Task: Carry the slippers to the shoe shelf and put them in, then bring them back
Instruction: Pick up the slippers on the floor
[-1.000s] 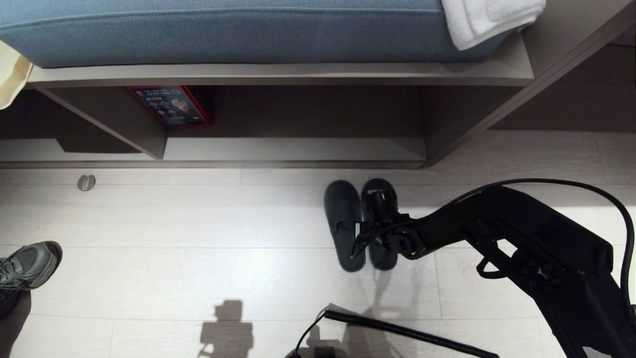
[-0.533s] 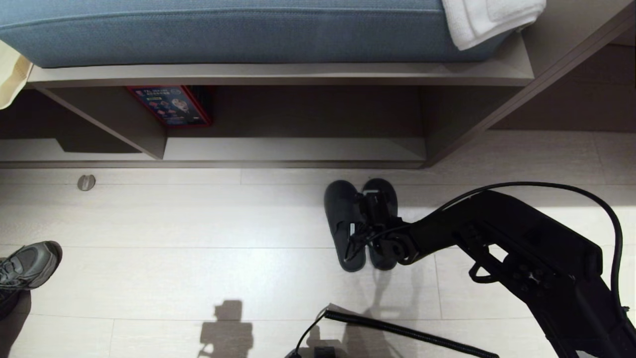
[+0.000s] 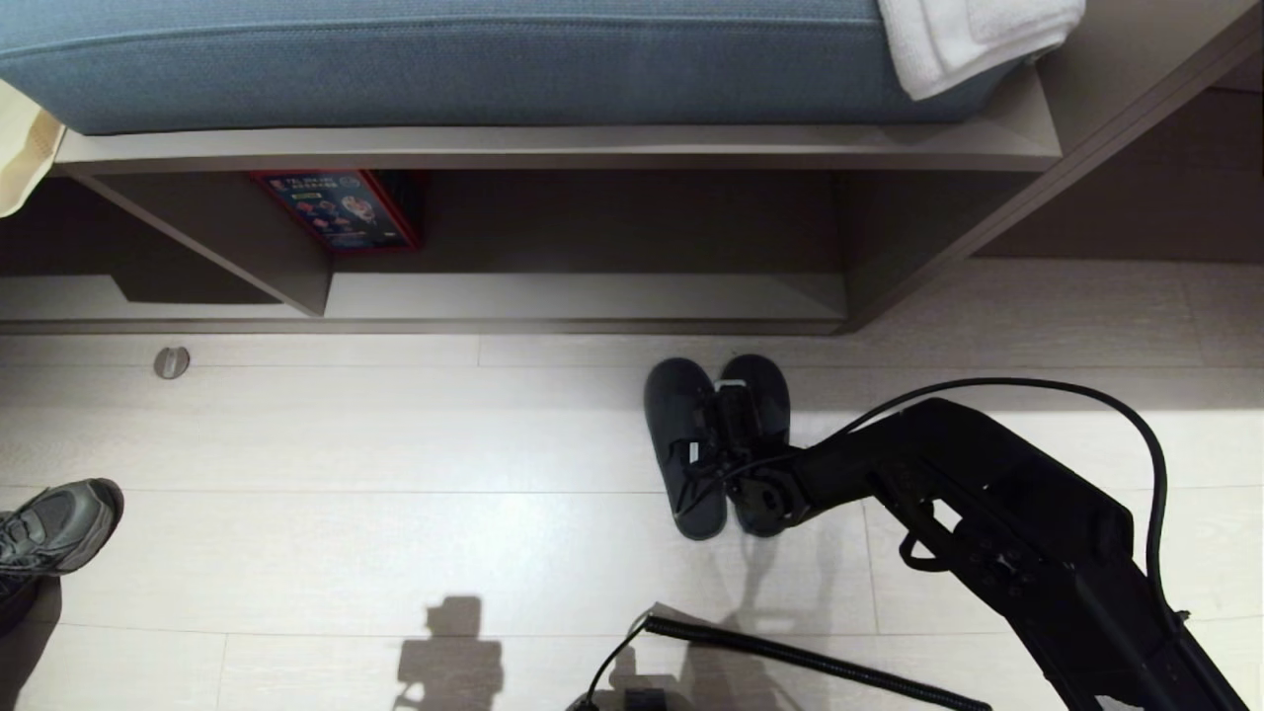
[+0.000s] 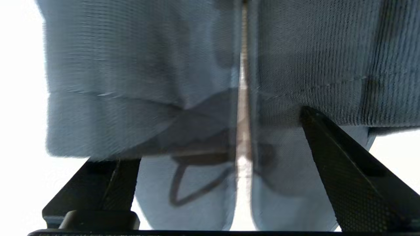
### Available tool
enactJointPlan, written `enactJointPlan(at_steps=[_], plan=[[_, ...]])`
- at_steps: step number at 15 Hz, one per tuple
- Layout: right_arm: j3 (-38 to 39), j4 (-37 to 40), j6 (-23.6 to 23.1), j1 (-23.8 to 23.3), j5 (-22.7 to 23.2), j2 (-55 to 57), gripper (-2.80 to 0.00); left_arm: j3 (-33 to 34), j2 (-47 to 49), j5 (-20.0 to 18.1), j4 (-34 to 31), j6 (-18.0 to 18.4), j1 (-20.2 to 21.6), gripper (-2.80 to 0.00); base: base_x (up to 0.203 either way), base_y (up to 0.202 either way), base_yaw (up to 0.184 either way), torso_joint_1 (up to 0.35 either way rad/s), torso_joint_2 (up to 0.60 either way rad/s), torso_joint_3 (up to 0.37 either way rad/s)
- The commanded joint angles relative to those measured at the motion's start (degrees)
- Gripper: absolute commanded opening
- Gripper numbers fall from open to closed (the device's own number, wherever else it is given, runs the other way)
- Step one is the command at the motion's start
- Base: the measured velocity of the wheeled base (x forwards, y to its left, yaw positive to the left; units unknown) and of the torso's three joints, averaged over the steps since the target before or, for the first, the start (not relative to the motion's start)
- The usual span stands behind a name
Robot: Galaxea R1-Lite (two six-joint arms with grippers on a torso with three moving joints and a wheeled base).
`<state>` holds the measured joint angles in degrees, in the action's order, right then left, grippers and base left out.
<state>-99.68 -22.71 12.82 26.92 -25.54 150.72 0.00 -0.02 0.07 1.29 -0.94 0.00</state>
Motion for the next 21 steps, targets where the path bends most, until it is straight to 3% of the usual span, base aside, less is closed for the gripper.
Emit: enactJointPlan(at_steps=[1, 4, 8, 17, 21], plan=[[-0.4, -0.1, -0.2, -0.1, -0.1, 0.6, 0.0, 0.5, 0.0, 0.0, 0.0, 0.0, 0.0, -2.8, 0.0, 0.0, 0.0, 0.0, 0.0, 0.0], [3.9, 0.8, -0.2, 0.4, -1.2, -3.7, 0.0, 0.4, 0.0, 0.0, 0.0, 0.0, 0.0, -2.8, 0.0, 0.0, 0.0, 0.0, 0.0, 0.0], [4.0, 3.3, -0.2, 0.5, -3.0, -3.4, 0.0, 0.4, 0.0, 0.0, 0.0, 0.0, 0.0, -2.8, 0.0, 0.0, 0.0, 0.0, 0.0, 0.0], [-4.9, 3.3, -0.9, 0.1, -4.2, 4.4, 0.0, 0.5, 0.0, 0.0, 0.0, -0.1, 0.0, -2.8, 0.0, 0.0, 0.0, 0.0, 0.0, 0.0], [-5.3, 2.2, -1.5, 0.0, -5.4, 3.3, 0.0, 0.4, 0.0, 0.0, 0.0, -0.1, 0.0, -2.8, 0.0, 0.0, 0.0, 0.0, 0.0, 0.0]])
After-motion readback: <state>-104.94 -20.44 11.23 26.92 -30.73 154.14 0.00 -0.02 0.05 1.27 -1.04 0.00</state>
